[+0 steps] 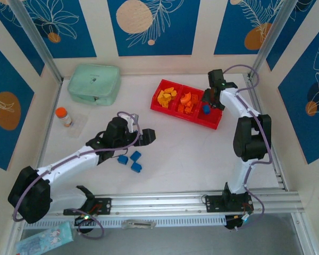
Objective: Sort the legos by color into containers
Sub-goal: Place the lego in the container, then pick up the lego from the center of the table.
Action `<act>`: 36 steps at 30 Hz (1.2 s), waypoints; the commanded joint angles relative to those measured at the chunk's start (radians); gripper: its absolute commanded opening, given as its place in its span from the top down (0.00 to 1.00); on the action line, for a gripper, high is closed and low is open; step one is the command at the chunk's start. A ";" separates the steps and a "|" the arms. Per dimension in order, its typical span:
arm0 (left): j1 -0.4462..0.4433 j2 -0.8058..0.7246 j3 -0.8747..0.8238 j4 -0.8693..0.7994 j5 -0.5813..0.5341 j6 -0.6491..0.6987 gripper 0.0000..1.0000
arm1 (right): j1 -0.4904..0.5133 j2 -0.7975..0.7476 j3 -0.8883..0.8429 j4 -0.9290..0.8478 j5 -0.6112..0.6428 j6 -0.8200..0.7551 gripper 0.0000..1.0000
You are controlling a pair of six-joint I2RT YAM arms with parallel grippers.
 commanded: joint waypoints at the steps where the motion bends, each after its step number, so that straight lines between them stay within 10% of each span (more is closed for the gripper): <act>1: 0.000 -0.061 -0.002 -0.002 -0.030 0.010 0.01 | 0.039 -0.099 -0.005 -0.026 -0.060 0.001 0.29; 21: 0.009 -0.563 -0.127 -0.490 -0.252 0.035 0.01 | 0.606 -0.029 -0.027 -0.017 -0.212 -0.020 0.19; 36: 0.011 -0.701 -0.153 -0.611 -0.317 0.004 0.01 | 0.719 0.303 0.257 -0.028 -0.249 -0.221 0.19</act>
